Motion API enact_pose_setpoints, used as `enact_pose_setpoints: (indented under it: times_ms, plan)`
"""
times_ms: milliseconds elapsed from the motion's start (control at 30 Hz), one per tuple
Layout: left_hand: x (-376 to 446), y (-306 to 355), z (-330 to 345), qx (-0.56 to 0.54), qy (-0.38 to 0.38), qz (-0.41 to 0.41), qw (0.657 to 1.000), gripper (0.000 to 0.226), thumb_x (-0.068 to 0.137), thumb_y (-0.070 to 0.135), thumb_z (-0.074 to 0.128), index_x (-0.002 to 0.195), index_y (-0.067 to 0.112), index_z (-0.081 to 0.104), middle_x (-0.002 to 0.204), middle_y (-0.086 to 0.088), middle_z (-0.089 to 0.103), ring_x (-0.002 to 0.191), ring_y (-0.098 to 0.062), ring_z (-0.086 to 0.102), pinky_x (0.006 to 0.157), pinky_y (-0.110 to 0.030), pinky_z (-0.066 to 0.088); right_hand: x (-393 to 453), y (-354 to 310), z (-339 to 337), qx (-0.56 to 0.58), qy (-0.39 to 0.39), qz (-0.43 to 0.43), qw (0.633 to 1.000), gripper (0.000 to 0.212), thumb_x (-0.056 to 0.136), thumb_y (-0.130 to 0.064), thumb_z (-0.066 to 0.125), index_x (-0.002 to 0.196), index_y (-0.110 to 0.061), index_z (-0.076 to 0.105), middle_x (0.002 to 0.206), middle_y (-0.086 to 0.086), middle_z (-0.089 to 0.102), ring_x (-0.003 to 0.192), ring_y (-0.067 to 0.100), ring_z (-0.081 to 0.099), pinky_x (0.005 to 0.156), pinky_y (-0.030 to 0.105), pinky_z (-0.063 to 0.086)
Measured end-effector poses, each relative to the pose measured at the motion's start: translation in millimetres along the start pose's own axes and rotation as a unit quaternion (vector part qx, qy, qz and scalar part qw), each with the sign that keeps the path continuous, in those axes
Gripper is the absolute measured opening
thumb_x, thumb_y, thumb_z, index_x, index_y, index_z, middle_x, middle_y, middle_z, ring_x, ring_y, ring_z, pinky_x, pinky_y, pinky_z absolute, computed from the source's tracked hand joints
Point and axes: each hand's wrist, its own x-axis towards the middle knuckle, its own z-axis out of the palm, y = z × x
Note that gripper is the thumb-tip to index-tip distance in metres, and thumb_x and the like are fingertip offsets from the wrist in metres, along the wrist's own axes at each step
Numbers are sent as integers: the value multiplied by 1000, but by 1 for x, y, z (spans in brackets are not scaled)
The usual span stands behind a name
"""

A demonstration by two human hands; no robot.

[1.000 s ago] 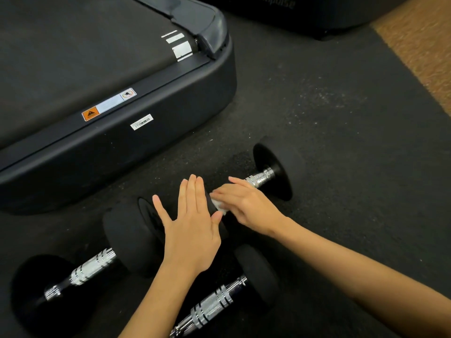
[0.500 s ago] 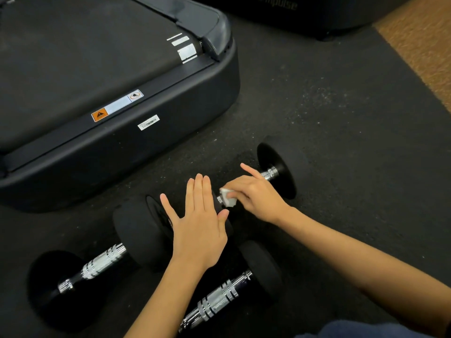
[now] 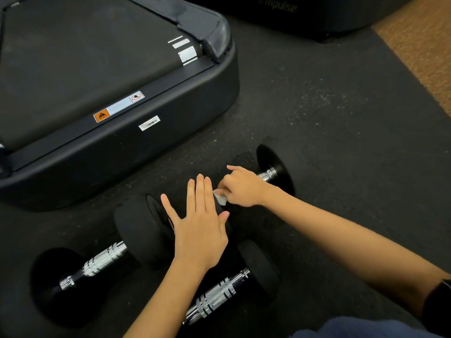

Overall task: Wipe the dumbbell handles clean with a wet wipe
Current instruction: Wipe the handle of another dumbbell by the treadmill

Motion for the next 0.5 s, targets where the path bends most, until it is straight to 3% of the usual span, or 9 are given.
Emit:
enact_pose_setpoints:
  times_ms: [133,233,300,400,500]
  plan:
    - [3,-2,-1,-1,-8,-2,1000,75,92,52,11,154,10,13,163,-6,12,150,-23,11,110,-71,-1,3,-12,1,-22,23,44,999,35,100,-30,42,97,-9,70,88,3,72,90,18,65,118,40,22]
    - [5,-5,-1,-7,-8,1,1000,74,92,52,8,154,12,7,163,-4,7,150,-21,6,110,-71,-2,-15,-10,18,-18,124,17,992,27,99,-30,43,92,-22,69,82,-7,70,89,11,66,118,42,18]
    - [6,-5,0,-3,-4,3,1000,73,93,51,12,154,11,13,162,-6,13,149,-23,13,109,-72,3,-31,-2,34,10,181,-20,983,20,94,-25,53,107,-25,69,101,-10,72,106,8,63,119,41,15]
    - [4,-5,1,-3,1,6,1000,72,94,50,14,153,10,18,161,-7,18,148,-24,18,109,-72,6,-46,11,51,11,193,-57,979,48,86,-15,66,133,-24,58,132,-10,62,132,8,48,121,41,13]
    - [4,-4,0,-9,1,6,1000,72,94,50,14,154,10,17,162,-6,15,149,-23,14,110,-72,6,-42,14,43,11,187,-60,981,47,85,-18,69,131,-23,59,127,-9,65,125,8,53,121,37,10]
